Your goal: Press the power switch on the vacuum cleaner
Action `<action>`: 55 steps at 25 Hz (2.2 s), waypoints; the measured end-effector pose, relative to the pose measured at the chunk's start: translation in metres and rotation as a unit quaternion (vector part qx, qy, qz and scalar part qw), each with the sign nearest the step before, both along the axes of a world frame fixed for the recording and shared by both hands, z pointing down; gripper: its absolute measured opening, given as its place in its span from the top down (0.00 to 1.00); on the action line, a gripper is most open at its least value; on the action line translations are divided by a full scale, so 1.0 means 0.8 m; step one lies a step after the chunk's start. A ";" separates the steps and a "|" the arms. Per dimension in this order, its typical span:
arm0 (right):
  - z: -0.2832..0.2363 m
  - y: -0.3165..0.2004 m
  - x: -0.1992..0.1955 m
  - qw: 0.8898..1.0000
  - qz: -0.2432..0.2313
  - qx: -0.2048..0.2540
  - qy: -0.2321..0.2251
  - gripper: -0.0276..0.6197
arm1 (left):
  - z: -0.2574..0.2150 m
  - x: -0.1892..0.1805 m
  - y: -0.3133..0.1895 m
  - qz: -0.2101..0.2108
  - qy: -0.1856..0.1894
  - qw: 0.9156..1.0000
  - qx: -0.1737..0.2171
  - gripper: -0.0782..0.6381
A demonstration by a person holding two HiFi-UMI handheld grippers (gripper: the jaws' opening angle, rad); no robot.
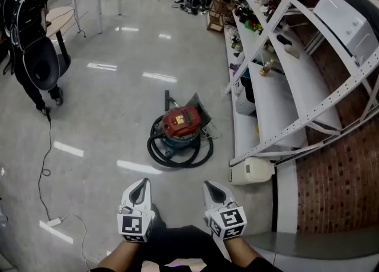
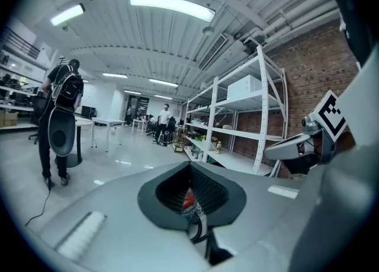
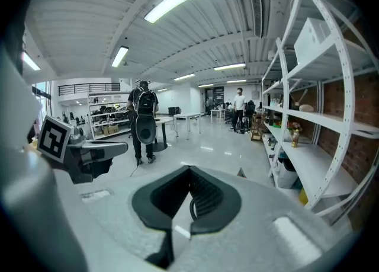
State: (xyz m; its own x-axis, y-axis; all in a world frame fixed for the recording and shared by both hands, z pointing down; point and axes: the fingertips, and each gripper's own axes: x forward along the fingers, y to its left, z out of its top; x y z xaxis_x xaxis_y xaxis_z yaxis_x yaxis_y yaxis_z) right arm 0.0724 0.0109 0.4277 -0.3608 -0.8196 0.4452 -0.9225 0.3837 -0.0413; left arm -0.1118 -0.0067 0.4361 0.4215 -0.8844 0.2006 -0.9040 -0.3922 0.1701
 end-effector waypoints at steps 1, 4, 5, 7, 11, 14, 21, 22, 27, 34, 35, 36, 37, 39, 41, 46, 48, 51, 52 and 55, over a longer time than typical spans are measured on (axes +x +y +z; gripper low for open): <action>-0.007 -0.008 -0.002 1.000 0.003 0.008 0.001 0.97 | -0.006 -0.002 -0.009 0.005 0.002 1.000 0.006 0.87; -0.022 -0.027 -0.010 1.000 0.011 0.021 0.000 0.97 | -0.013 -0.014 -0.028 0.012 0.005 1.000 0.017 0.87; -0.024 -0.031 -0.012 1.000 0.012 0.021 -0.001 0.97 | -0.015 -0.016 -0.031 0.013 0.007 1.000 0.018 0.87; -0.026 -0.039 -0.015 1.000 0.012 0.022 -0.004 0.97 | -0.013 -0.021 -0.033 0.014 0.010 1.000 0.014 0.87; -0.028 -0.054 -0.027 0.999 0.005 0.030 -0.008 0.97 | -0.008 -0.038 -0.037 0.001 0.007 1.000 0.011 0.87; -0.027 -0.065 -0.041 0.999 -0.006 0.034 -0.012 0.97 | -0.007 -0.052 -0.040 -0.015 0.003 1.000 0.011 0.87; -0.021 -0.101 -0.076 0.998 -0.053 0.034 -0.017 0.97 | -0.017 -0.084 -0.060 -0.061 -0.003 0.998 0.017 0.87; -0.018 -0.108 -0.080 0.998 -0.058 0.033 -0.019 0.97 | -0.021 -0.088 -0.065 -0.068 0.000 0.998 0.015 0.87; -0.007 -0.149 -0.086 0.996 -0.085 0.026 -0.023 0.97 | -0.021 -0.092 -0.090 -0.094 0.005 0.996 0.001 0.87; 0.014 -0.229 -0.076 0.993 -0.114 0.003 -0.028 0.97 | -0.008 -0.080 -0.154 -0.123 -0.004 0.992 -0.017 0.87; 0.017 -0.242 -0.071 0.993 -0.117 0.000 -0.029 0.97 | -0.005 -0.073 -0.166 -0.125 -0.005 0.992 -0.022 0.87; 0.022 -0.256 -0.066 0.992 -0.120 -0.004 -0.029 0.97 | -0.001 -0.066 -0.179 -0.128 -0.006 0.991 -0.025 0.87; 0.029 -0.270 -0.061 0.992 -0.123 -0.007 -0.030 0.97 | 0.004 -0.059 -0.192 -0.130 -0.007 0.991 -0.028 0.87; 0.041 -0.299 -0.052 0.991 -0.129 -0.014 -0.031 0.97 | 0.014 -0.047 -0.219 -0.134 -0.009 0.990 -0.034 0.87; 0.048 -0.328 -0.045 0.990 -0.135 -0.019 -0.030 0.97 | 0.022 -0.036 -0.247 -0.138 -0.012 0.990 -0.037 0.87; 0.092 -0.380 -0.013 0.988 -0.146 -0.047 -0.026 0.97 | 0.059 0.000 -0.289 -0.153 -0.024 0.986 -0.063 0.87; 0.116 -0.390 0.001 0.987 -0.147 -0.063 -0.025 0.97 | 0.072 0.015 -0.297 -0.160 -0.027 0.984 -0.079 0.87; 0.146 -0.414 0.015 0.986 -0.146 -0.076 -0.020 0.97 | 0.092 0.030 -0.319 -0.166 -0.030 0.982 -0.090 0.87; 0.155 -0.421 0.017 0.986 -0.146 -0.080 -0.017 0.97 | 0.099 0.034 -0.326 -0.167 -0.032 0.981 -0.093 0.87; 0.181 -0.436 0.022 0.985 -0.147 -0.095 -0.006 0.97 | 0.125 0.043 -0.340 -0.161 -0.042 0.981 -0.098 0.87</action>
State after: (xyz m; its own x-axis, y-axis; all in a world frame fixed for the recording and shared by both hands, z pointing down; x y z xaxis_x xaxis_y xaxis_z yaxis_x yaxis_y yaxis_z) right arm 0.0899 -0.3382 0.5723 -0.5760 -0.5809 0.5752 -0.7716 0.6186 -0.1480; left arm -0.0774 -0.2790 0.5364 0.1016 -0.9097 0.4025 -0.9898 -0.0516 0.1331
